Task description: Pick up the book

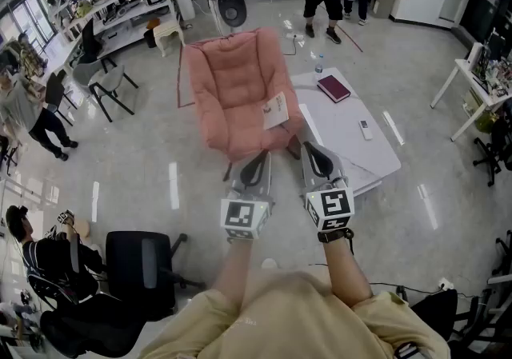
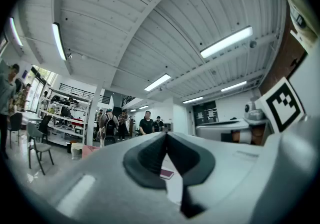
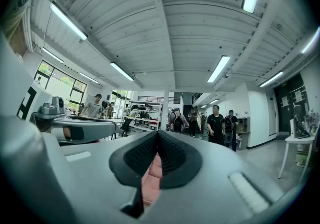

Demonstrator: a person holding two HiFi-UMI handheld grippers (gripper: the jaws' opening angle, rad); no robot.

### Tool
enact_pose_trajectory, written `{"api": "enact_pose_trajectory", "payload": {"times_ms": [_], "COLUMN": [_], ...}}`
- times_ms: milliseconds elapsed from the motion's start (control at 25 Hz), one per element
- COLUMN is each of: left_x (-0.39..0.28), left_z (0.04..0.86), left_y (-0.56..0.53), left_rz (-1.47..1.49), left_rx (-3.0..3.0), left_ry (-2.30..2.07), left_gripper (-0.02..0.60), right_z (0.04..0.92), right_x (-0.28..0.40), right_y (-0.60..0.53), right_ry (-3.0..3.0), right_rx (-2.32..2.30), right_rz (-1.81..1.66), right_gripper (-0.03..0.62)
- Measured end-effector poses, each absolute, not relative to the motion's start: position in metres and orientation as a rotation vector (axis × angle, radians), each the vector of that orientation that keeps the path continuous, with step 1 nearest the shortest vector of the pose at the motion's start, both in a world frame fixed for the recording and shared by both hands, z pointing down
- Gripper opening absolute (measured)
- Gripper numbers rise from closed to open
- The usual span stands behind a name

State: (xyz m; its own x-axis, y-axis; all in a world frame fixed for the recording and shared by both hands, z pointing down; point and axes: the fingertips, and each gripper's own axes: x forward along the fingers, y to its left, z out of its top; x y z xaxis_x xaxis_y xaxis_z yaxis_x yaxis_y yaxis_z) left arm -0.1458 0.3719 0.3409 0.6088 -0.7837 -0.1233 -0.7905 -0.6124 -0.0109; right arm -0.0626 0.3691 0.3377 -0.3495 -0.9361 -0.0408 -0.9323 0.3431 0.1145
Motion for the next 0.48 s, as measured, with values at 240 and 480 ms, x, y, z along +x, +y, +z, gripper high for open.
{"api": "enact_pose_trajectory", "payload": {"times_ms": [240, 480], "left_x": [-0.174, -0.163], "left_z": [0.351, 0.372], "left_y": [0.343, 0.303], "left_rz": [0.166, 0.141], "left_rx": [-2.788, -2.822], "left_ry": [1.381, 1.396], "left_gripper": [0.002, 0.002], "right_z": [0.35, 0.372], "right_x": [-0.091, -0.081], "right_y": [0.344, 0.295], "right_ry": [-2.551, -2.578], "right_rx": [1.75, 1.759], "right_rz": [-0.145, -0.059], "right_gripper": [0.006, 0.006]}}
